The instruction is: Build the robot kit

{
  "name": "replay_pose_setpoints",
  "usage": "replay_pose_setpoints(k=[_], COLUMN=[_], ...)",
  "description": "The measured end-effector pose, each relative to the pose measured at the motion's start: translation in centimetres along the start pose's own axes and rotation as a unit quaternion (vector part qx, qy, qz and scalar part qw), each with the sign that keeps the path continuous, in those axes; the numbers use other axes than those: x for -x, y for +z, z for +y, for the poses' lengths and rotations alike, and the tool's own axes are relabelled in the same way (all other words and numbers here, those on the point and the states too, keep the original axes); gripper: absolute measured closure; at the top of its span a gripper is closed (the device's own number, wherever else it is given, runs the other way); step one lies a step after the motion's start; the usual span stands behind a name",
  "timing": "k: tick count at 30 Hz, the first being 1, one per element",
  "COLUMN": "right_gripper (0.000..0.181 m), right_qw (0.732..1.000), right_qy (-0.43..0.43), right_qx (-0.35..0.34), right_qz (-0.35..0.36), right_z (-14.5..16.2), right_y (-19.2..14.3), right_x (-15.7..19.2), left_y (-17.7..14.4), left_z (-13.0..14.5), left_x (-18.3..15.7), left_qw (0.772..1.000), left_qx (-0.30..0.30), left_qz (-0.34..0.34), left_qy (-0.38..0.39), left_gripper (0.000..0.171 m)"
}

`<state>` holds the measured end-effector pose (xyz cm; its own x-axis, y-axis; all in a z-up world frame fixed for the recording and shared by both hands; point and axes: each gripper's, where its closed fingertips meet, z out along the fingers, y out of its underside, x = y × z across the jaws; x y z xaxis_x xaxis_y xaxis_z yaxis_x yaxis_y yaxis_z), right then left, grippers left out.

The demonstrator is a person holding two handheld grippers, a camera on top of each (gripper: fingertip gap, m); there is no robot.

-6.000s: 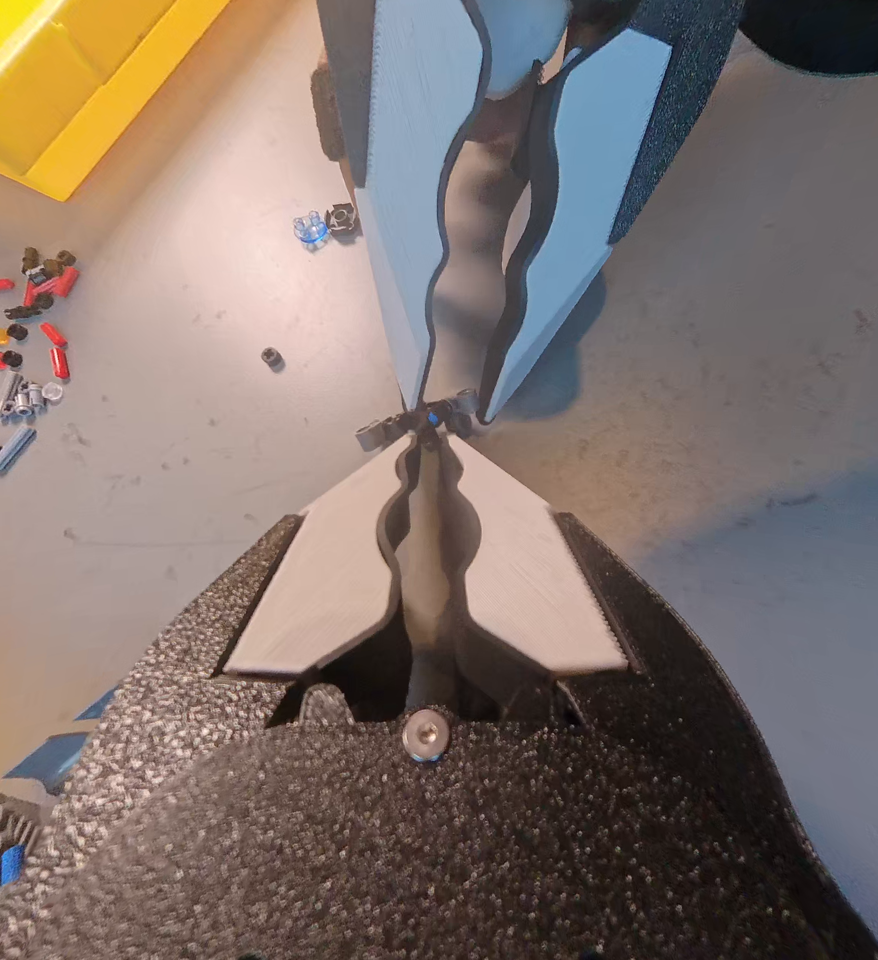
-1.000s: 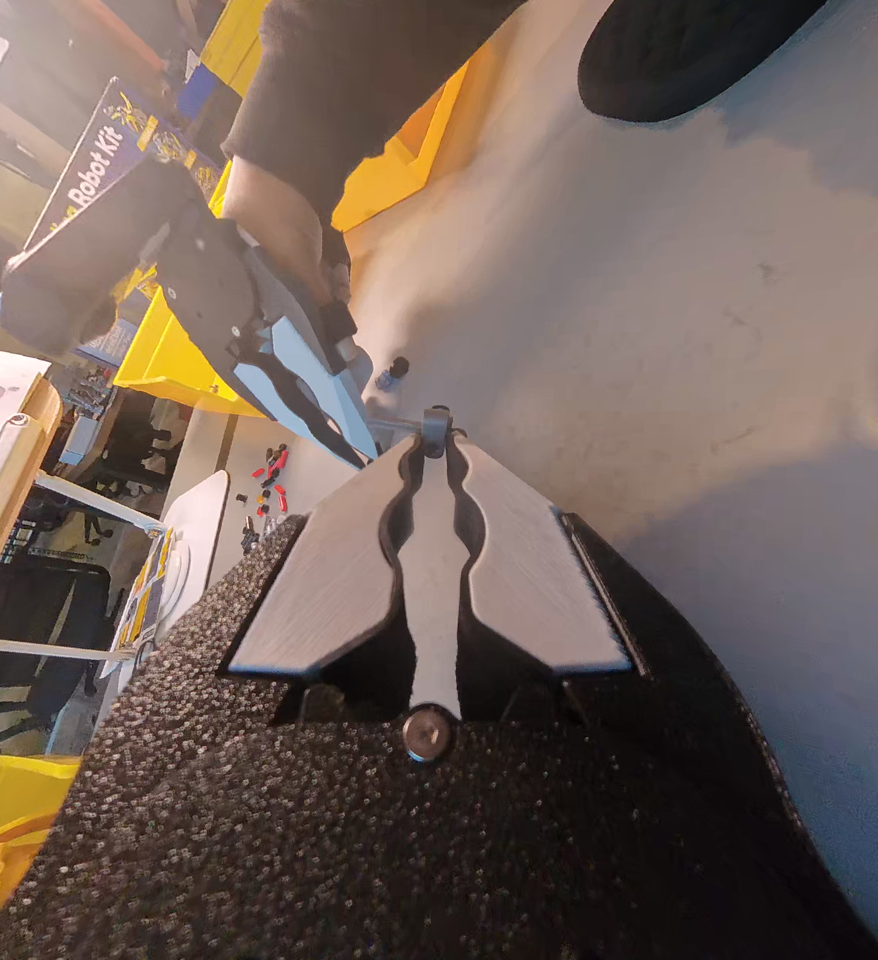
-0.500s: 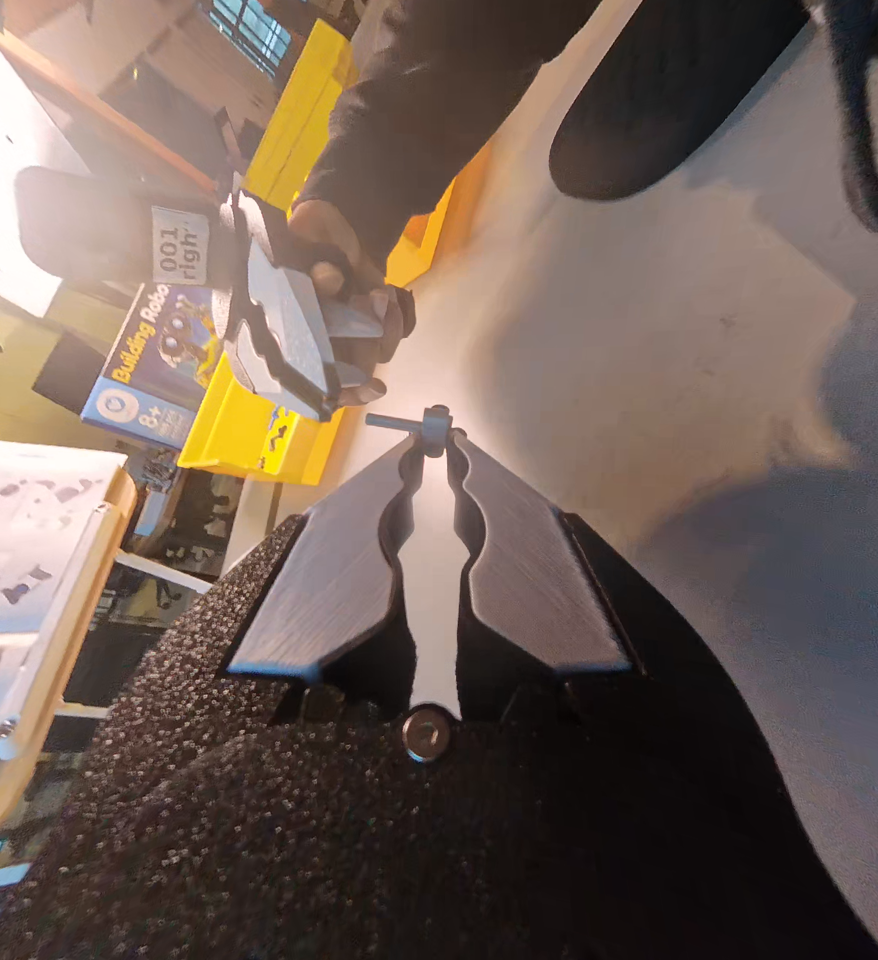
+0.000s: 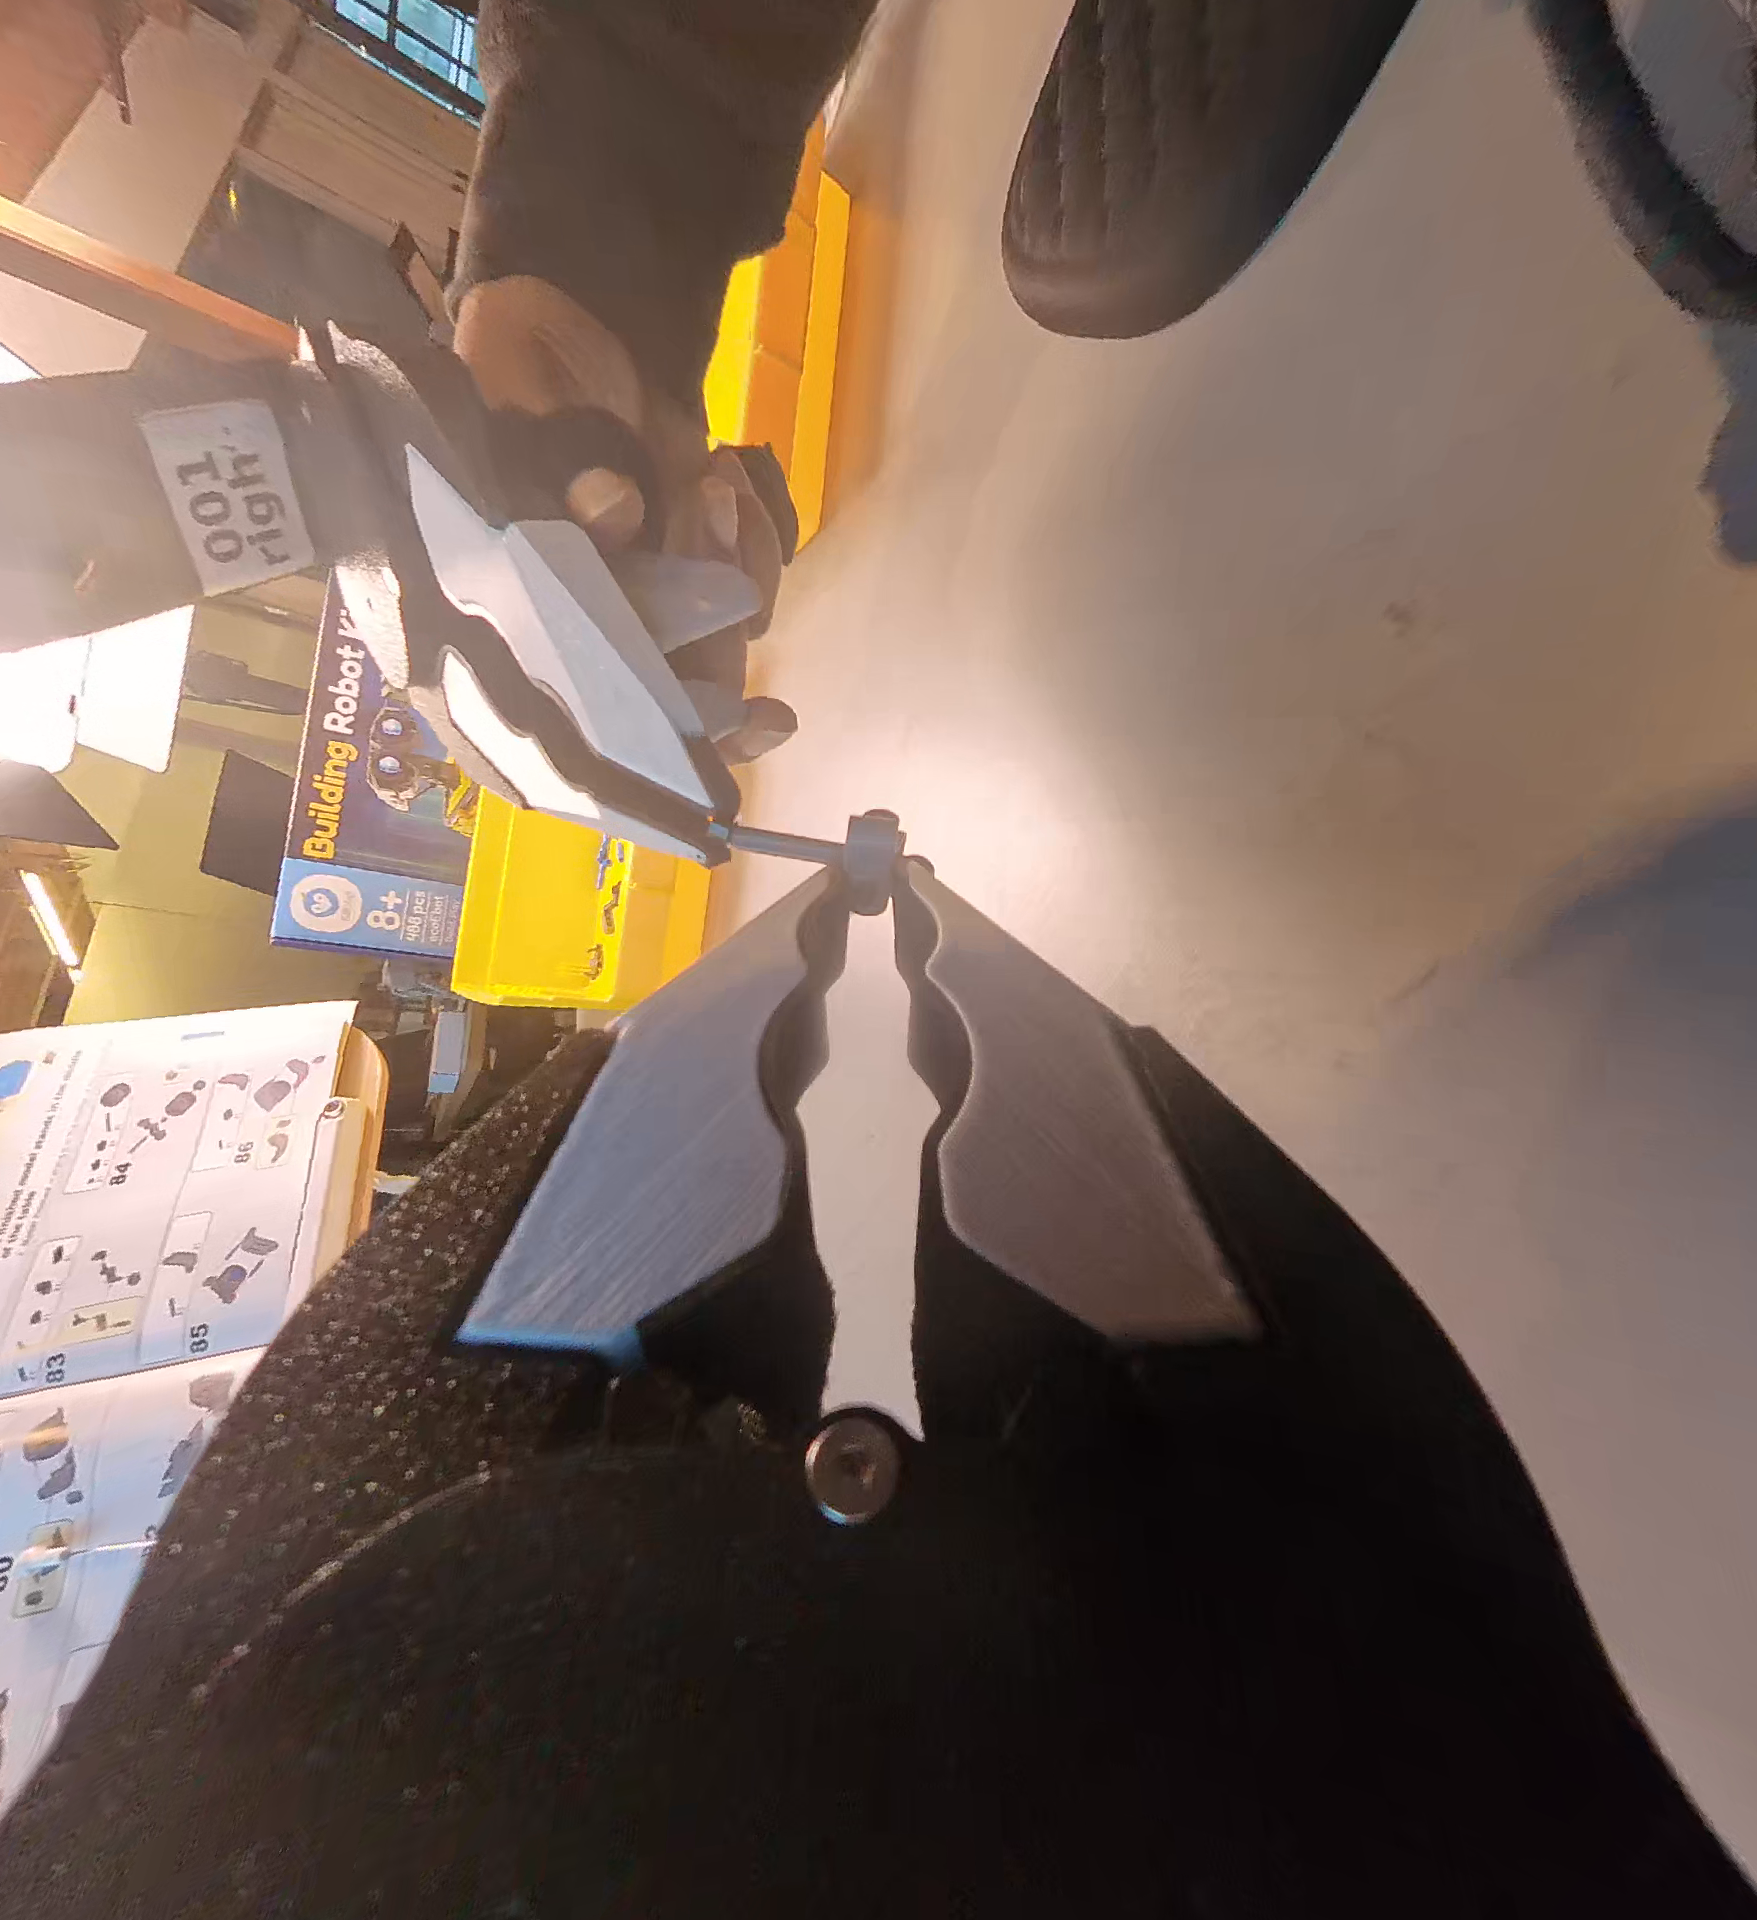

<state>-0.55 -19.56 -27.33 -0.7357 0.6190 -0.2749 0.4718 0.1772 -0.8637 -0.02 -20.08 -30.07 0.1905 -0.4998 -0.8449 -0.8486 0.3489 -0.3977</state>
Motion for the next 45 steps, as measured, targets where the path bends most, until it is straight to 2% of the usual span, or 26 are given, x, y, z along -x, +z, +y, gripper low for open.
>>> replay_pose_setpoints(k=[7, 13, 20, 26, 30, 34, 39, 45], right_gripper=[0.174, 0.175, 0.175, 0.175, 0.175, 0.175, 0.175, 0.175], right_qw=[0.999, 0.996, 0.988, 0.987, 0.986, 0.974, 0.962, 0.950], right_qy=[0.026, 0.078, 0.154, 0.160, 0.140, 0.174, 0.226, 0.225], right_qx=[0.000, 0.013, 0.004, 0.019, 0.096, 0.146, 0.135, 0.163], right_qz=[0.025, 0.046, 0.027, 0.028, 0.006, -0.024, -0.068, -0.142], right_z=[0.1, 1.3, 2.5, 3.2, 4.2, 4.8, 4.6, 4.9], right_y=[0.0, 0.6, 1.0, 1.1, 1.0, 1.1, 1.3, 1.6], right_x=[-0.1, -0.6, -0.6, -0.2, 1.0, 2.1, 3.3, 5.8], left_y=[0.1, 0.5, 0.8, 1.1, 1.5, 1.5, 0.8, 0.1], left_z=[0.2, 0.7, 0.8, 0.6, -0.6, -1.7, -3.0, -5.1], left_x=[-0.1, -1.1, -2.2, -2.8, -3.6, -4.2, -4.5, -5.4], left_qw=[0.999, 0.998, 0.998, 0.997, 0.995, 0.994, 0.990, 0.975], left_qx=[0.024, 0.042, 0.036, 0.034, 0.020, 0.000, -0.029, -0.080], left_qz=[-0.011, 0.009, 0.035, 0.051, 0.079, 0.108, 0.135, 0.195], left_qy=[0.026, 0.046, 0.035, 0.037, 0.052, 0.033, -0.029, -0.071], left_gripper=[0.165, 0.165, 0.165, 0.165, 0.165, 0.165, 0.165, 0.166])
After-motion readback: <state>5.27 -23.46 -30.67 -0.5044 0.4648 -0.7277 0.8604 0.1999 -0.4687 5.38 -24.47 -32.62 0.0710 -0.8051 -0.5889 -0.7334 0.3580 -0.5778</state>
